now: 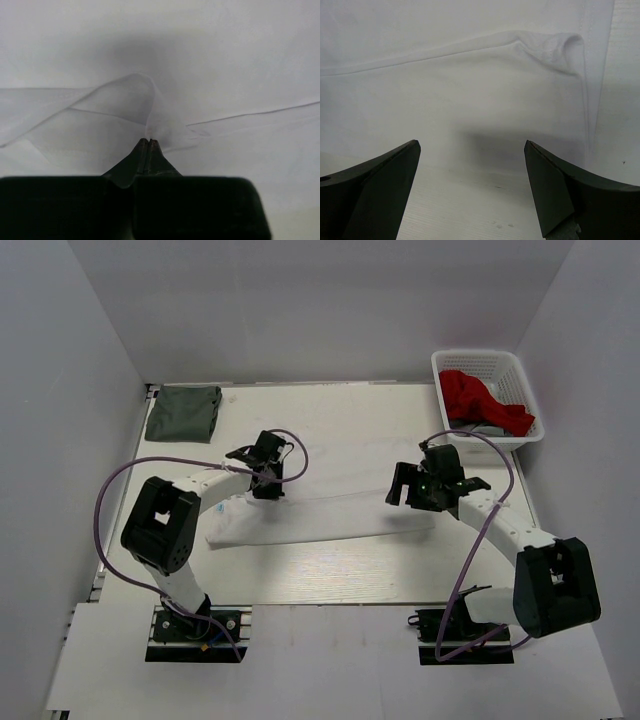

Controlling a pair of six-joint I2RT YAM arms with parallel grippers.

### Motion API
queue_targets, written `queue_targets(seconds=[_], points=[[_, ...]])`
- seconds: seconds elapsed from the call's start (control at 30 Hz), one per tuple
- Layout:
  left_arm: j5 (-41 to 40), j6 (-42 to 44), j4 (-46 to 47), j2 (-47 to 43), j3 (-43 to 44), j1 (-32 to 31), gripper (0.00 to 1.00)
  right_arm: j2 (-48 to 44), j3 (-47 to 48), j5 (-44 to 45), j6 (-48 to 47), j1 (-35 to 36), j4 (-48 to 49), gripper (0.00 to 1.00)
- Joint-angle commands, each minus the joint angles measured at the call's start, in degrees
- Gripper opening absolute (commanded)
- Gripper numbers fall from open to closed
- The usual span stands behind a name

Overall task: Fold and stack the t-shirts
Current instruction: Fold the flattened tshirt in 1/3 of the way

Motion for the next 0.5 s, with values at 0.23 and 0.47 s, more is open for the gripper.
queue_targets(seconds=[0.23,0.47], points=[[2.29,7.81,1.26,0.44,4.26,-0.22,0.0,2.01,1.47,-0.27,-0.88,-0.07,0.65,0.9],[3.9,16.79,-0.31,7.03,11.54,-0.22,0.0,2.62,1.91,0.07,-1.32,-0.07,0.12,0.9]])
